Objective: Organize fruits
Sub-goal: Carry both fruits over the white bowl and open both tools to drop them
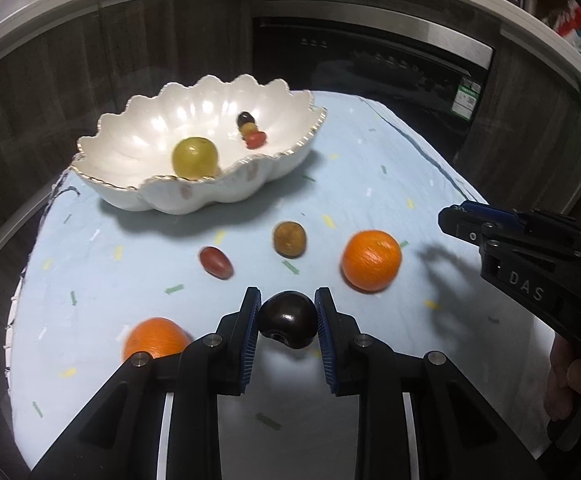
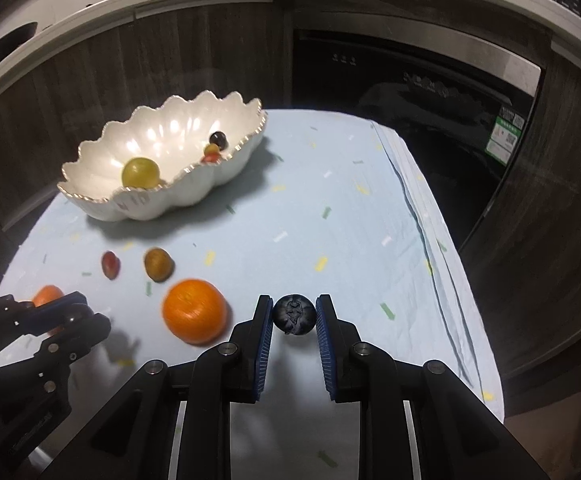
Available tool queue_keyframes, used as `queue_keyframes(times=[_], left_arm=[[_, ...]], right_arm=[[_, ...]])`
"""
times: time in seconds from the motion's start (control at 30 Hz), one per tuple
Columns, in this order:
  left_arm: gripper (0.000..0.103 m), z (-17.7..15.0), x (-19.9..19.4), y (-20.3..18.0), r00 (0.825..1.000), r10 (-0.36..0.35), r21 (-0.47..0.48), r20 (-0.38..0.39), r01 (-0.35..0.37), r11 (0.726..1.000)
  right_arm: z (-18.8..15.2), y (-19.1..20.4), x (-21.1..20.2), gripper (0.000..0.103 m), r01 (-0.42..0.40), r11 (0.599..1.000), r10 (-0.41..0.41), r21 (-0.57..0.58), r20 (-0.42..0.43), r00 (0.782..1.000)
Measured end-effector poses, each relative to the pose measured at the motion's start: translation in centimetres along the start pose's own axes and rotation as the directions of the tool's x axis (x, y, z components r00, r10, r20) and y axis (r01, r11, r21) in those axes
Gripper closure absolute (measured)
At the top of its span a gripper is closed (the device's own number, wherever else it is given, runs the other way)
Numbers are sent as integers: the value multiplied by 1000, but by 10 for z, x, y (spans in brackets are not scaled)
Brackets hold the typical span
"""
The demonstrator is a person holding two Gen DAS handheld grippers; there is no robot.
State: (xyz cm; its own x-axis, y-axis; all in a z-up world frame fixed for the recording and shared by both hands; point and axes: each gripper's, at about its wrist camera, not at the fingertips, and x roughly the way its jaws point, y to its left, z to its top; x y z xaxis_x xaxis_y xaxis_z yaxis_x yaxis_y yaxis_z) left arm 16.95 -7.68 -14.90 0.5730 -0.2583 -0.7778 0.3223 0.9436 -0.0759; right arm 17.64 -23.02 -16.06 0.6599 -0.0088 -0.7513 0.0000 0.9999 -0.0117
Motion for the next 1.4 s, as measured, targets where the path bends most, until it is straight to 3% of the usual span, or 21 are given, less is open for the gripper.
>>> queue_keyframes(times=[0.73,1.4], left_arm=[[75,48,-25,71,992,99,-133,80,-87,987],[75,84,-12,109,989,128,-142,81,-115,983]], right_arm=[[57,57,-17,79,-82,994,88,-74,84,993],[103,88,-3,79,-97,991,107,-86,118,987]])
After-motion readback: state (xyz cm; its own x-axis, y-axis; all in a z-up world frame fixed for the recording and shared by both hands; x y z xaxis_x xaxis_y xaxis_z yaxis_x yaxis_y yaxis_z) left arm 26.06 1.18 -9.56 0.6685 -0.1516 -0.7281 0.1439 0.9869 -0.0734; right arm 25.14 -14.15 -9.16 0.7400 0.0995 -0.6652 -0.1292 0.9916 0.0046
